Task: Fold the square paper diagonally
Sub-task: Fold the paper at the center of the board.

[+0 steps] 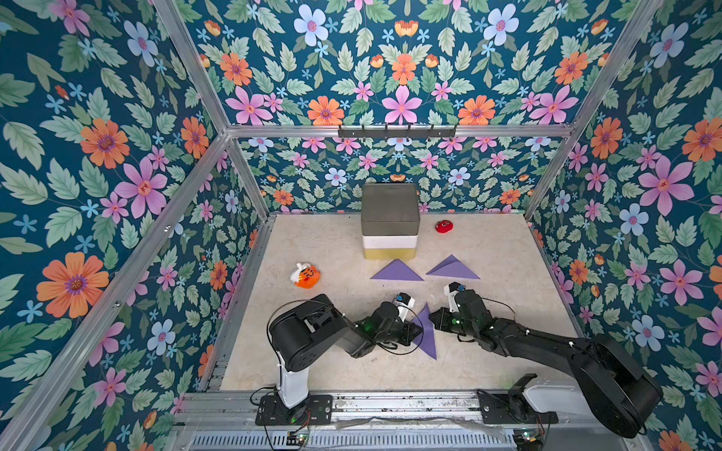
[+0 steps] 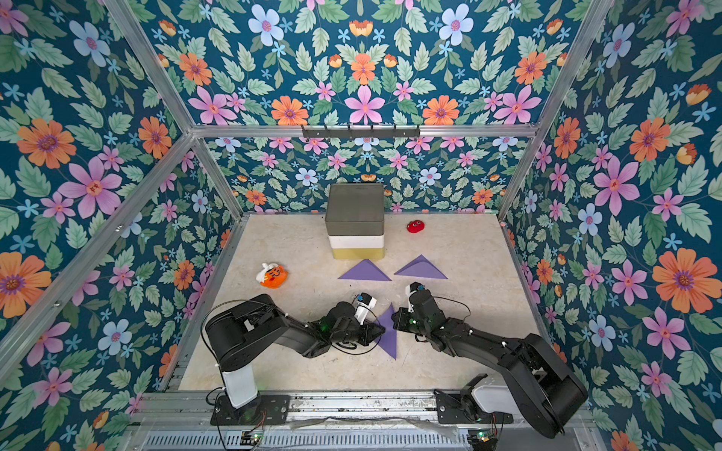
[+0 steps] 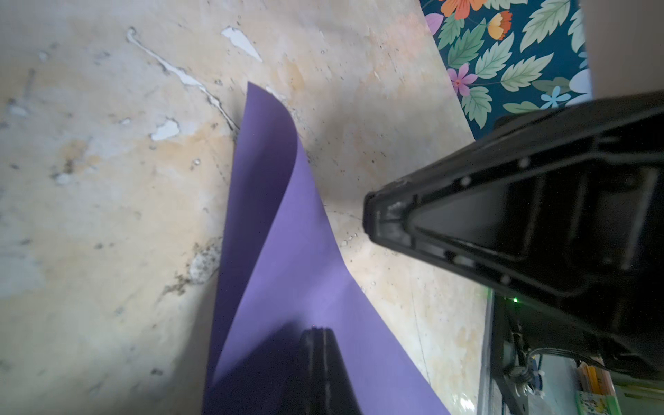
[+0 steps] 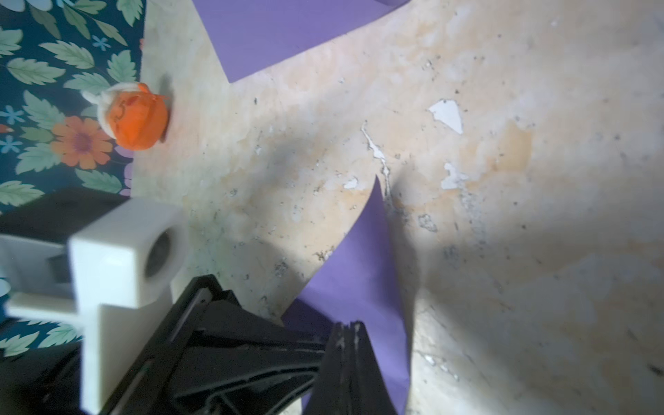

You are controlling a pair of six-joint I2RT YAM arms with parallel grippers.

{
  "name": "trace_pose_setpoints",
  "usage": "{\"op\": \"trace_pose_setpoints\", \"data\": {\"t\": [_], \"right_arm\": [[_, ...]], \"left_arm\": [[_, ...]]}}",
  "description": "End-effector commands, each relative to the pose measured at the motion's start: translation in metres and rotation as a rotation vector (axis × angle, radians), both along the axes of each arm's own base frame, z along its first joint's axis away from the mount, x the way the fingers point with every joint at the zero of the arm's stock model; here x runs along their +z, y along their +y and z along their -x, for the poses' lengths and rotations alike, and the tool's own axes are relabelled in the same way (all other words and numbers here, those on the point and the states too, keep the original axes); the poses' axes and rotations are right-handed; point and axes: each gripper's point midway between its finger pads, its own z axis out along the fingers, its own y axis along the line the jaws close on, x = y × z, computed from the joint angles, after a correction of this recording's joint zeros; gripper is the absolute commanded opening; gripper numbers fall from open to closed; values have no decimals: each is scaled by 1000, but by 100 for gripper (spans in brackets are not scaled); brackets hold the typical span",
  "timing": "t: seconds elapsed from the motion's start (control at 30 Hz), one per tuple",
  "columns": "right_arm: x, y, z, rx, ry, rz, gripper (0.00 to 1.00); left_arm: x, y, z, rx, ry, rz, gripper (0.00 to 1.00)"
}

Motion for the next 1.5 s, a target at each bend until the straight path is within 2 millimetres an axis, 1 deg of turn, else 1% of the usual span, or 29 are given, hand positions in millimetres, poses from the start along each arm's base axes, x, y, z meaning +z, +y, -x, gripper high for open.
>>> {"op": "trace_pose_setpoints", "data": {"t": [0.0, 0.1, 0.3, 0.43, 0.57, 0.6, 0.67, 0.87, 0.93, 1.0, 1.07, 1.17, 1.37, 1.47], "right_arm": [[11, 9, -2, 22, -19, -51, 0], [4, 9, -4, 23, -8, -33, 0], [-21, 2, -13, -8, 28, 2, 0], [-41, -12, -16, -58, 69, 52, 0], [-54, -25, -14, -103, 102, 76, 0], [-55, -26, -13, -107, 107, 77, 0], [-50, -25, -14, -105, 99, 69, 0], [-13, -12, -25, -73, 11, -9, 0], [-6, -8, -28, -62, -5, -27, 0], [-4, -5, -31, -55, -11, -33, 0], [-8, -4, -33, -54, -5, -24, 0], [-18, -5, -35, -63, 9, 1, 0], [-48, -20, -34, -112, 63, 73, 0], [-53, -21, -32, -115, 78, 68, 0]], "left_arm": [[-21, 9, 7, -2, 46, -74, 0], [-22, 9, 8, -2, 49, -75, 0], [-23, 8, 9, -5, 48, -81, 0], [-25, 8, 10, -3, 49, -89, 0], [-28, 10, 11, -1, 53, -102, 0], [-28, 10, 11, -1, 52, -103, 0], [-29, 11, 11, -1, 54, -106, 0], [-31, 11, 12, 0, 55, -112, 0], [-32, 11, 12, 0, 56, -113, 0], [-32, 11, 12, 1, 57, -116, 0], [-32, 11, 12, 1, 57, -117, 0], [-34, 11, 12, 0, 57, -122, 0], [-36, 13, 13, 3, 58, -132, 0], [-36, 13, 13, 3, 59, -133, 0]]}}
